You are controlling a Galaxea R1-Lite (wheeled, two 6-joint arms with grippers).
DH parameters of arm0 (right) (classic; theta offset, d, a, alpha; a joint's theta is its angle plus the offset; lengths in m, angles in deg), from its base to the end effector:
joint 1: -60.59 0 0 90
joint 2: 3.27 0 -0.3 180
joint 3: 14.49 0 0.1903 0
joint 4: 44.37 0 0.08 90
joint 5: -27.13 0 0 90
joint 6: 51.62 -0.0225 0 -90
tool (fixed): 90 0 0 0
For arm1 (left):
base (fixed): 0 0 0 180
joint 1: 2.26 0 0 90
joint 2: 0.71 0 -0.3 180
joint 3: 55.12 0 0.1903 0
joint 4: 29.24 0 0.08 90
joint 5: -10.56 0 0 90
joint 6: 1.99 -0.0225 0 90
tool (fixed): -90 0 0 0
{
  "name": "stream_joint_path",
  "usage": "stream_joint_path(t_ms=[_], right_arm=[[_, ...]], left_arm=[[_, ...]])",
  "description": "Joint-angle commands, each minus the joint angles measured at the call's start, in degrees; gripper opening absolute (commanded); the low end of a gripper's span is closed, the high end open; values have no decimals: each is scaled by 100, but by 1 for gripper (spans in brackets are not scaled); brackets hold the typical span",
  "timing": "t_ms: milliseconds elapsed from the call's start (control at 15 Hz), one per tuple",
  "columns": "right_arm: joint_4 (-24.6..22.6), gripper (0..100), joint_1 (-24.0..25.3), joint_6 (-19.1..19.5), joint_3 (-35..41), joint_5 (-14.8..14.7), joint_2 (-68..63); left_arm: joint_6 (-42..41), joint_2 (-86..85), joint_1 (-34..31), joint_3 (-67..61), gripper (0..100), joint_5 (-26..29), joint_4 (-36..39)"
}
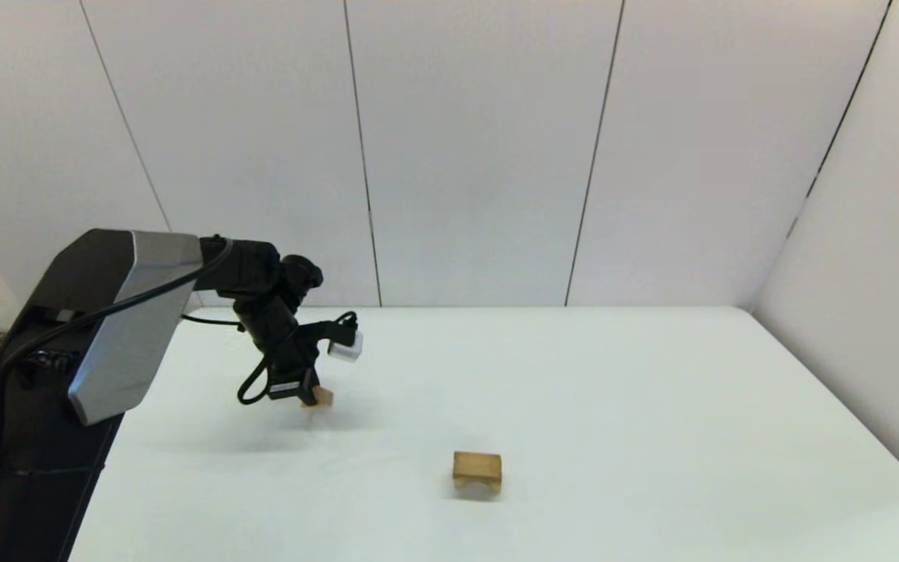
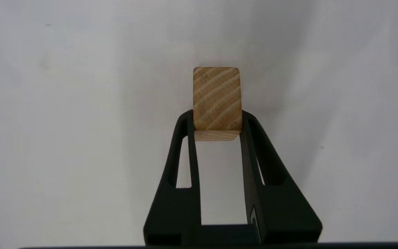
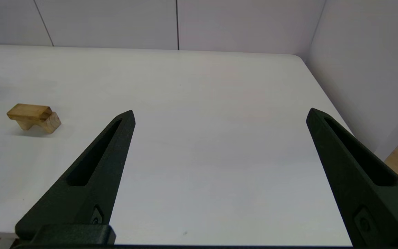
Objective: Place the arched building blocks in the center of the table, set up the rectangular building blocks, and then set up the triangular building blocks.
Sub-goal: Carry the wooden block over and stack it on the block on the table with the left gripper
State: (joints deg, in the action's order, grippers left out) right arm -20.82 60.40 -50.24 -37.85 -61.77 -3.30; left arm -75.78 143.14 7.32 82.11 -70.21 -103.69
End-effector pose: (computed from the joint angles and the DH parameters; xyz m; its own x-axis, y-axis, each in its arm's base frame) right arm -0.0228 0.0005 0.0751 0.9999 0.0159 -0.0038 -0.0160 0.9996 -0.0240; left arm 0.4403 -0.0780 0.0541 0.1244 -0.1837 -0.9751 0.9881 0.1127 0.1048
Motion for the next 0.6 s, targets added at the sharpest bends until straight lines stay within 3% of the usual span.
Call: stream_joint_path(t_ms=[67,267,600], right_arm=[[-1,100,1,3,0,5,2],[-1,100,1,3,0,5,2],[-1,100,1,3,0,5,2]], left_arm=[[-4,-762,35,-4,0,97,-350],[23,-1298,334,-4,0,501,-763],[787,-1746,1309,-4,0,501,-1308]])
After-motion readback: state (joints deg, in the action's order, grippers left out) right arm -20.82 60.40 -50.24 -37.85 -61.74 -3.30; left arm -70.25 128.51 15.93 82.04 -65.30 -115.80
